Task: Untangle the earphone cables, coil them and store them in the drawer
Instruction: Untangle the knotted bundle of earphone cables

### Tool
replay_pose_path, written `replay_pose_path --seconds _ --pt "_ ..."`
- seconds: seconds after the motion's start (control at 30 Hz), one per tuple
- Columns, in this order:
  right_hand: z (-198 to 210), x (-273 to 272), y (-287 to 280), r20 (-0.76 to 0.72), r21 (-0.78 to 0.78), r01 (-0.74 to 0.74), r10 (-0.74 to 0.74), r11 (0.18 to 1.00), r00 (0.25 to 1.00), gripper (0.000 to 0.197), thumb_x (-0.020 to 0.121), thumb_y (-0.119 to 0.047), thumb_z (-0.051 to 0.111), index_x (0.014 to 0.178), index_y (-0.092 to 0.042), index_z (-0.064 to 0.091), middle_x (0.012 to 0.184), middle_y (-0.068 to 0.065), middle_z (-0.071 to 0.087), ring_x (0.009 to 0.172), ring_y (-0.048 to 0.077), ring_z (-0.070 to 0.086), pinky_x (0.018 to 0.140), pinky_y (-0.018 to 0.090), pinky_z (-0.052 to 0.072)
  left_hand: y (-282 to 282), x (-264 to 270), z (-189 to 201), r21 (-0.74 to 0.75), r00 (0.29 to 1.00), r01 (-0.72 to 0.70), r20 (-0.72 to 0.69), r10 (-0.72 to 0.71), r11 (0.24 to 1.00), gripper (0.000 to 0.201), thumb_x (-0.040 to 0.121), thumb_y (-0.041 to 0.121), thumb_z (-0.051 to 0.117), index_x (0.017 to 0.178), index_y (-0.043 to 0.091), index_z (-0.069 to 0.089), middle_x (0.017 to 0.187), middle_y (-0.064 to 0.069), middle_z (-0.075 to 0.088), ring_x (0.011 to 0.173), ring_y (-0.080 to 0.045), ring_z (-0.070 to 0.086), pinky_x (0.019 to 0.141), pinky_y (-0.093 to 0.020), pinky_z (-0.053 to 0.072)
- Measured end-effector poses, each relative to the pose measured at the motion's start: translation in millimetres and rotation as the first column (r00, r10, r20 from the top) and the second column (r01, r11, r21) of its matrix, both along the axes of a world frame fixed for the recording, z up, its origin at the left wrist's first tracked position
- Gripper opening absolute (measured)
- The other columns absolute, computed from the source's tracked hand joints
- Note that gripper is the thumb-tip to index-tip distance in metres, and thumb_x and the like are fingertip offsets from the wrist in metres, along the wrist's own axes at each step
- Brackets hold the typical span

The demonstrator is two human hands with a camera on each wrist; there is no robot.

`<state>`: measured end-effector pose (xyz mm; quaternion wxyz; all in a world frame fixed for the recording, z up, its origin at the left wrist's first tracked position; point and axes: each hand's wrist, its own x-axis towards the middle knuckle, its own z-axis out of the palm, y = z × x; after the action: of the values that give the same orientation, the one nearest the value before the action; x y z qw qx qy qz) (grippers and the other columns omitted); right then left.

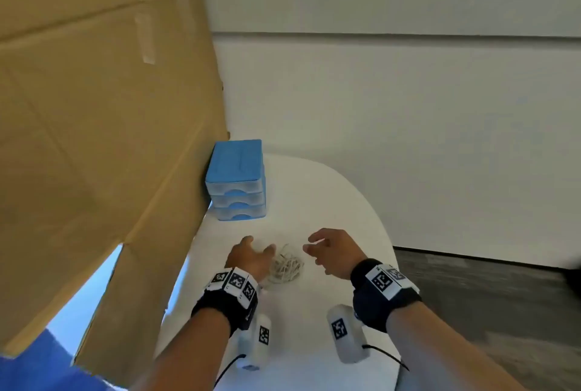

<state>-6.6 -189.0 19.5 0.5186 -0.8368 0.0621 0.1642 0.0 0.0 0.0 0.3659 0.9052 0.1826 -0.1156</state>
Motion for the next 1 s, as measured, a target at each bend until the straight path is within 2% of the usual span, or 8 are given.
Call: replay_pose_path --seconds 0.1,0.17,0.27,0.4,0.53,0.73,0.9,1.0 --pt "-7 1 10 -0.142 0.094 0.024 -0.010 0.995 0.990 0.035 0.094 -0.028 0.065 0.126 -0.018 0.054 0.100 0.009 0.062 0.080 0.022 0.055 0.054 0.026 0.046 3 10 -12 -0.065 0.990 -0.041 -0.137 0.032 0.997 0.076 0.086 0.059 0.058 0.140 0.007 0.045 0.146 -0.012 0.048 0.133 -0.030 0.046 0.105 -0.034 0.037" --pt "-16 -2 18 -0.214 0.134 0.012 0.017 0.991 0.977 0.045 0.095 -0.028 0.062 0.137 -0.020 0.047 0.121 0.009 0.060 0.094 0.024 0.058 0.054 0.027 0.048 3 7 -17 -0.042 0.987 -0.011 -0.160 0.004 0.999 0.059 0.082 0.062 0.061 0.104 0.007 0.068 0.112 -0.012 0.069 0.108 -0.029 0.063 0.085 -0.030 0.046" --pt "-31 -10 26 -0.228 0.164 0.045 -0.006 0.985 0.974 0.045 0.096 -0.021 0.060 0.138 -0.014 0.047 0.136 0.011 0.053 0.098 0.024 0.056 0.055 0.027 0.048 -2 -8 -20 -0.044 0.993 -0.001 -0.122 -0.004 0.999 0.050 0.079 0.057 0.069 0.057 0.015 0.053 0.059 -0.002 0.057 0.065 -0.024 0.058 0.060 -0.026 0.039" --pt "-39 -34 32 -0.165 0.273 0.156 -0.114 0.949 0.980 0.025 0.092 -0.016 0.065 0.116 -0.011 0.060 0.120 0.015 0.059 0.088 0.023 0.058 0.059 0.027 0.051 -4 -28 -19 -0.269 0.996 -0.049 -0.087 0.026 0.962 0.036 0.075 0.043 0.078 0.080 0.014 0.058 0.083 -0.006 0.065 0.081 -0.026 0.066 0.073 -0.037 0.058" --pt "-32 -61 26 -0.065 0.332 0.113 -0.097 0.937 0.993 0.011 0.089 -0.019 0.070 0.099 -0.016 0.065 0.114 0.009 0.065 0.084 0.020 0.065 0.062 0.027 0.054 -10 -50 0 -0.580 0.982 -0.167 -0.170 0.082 0.797 0.043 0.075 0.020 0.082 0.107 0.007 0.058 0.106 -0.020 0.067 0.090 -0.032 0.069 0.076 -0.049 0.060" --pt "13 -94 -8 0.046 0.425 0.029 -0.054 0.905 0.997 0.028 0.089 -0.015 0.070 0.115 -0.024 0.066 0.115 -0.005 0.071 0.090 0.012 0.069 0.072 0.029 0.058 -14 -68 43 -0.819 0.994 -0.110 -0.093 0.059 0.563 0.033 0.083 0.007 0.072 0.115 0.005 0.063 0.111 -0.023 0.070 0.089 -0.032 0.068 0.071 -0.038 0.058" --pt "28 -84 -4 0.034 0.472 0.076 -0.104 0.879 0.994 0.045 0.089 -0.018 0.070 0.131 -0.029 0.055 0.119 -0.002 0.070 0.091 0.018 0.069 0.077 0.038 0.057 -17 -68 55 -0.853 0.994 -0.085 -0.038 0.100 0.516 0.028 0.087 -0.001 0.064 0.113 0.008 0.065 0.112 -0.022 0.070 0.095 -0.034 0.068 0.093 -0.050 0.053" --pt "31 -76 6 0.026 0.445 0.086 -0.109 0.891 0.994 0.048 0.090 -0.016 0.069 0.133 -0.028 0.052 0.119 0.003 0.068 0.083 0.014 0.069 0.078 0.039 0.058 -9 -73 56 -0.878 0.988 -0.123 -0.062 0.144 0.463 0.033 0.086 -0.010 0.057 0.113 0.009 0.066 0.108 -0.022 0.071 0.091 -0.034 0.068 0.089 -0.046 0.052"
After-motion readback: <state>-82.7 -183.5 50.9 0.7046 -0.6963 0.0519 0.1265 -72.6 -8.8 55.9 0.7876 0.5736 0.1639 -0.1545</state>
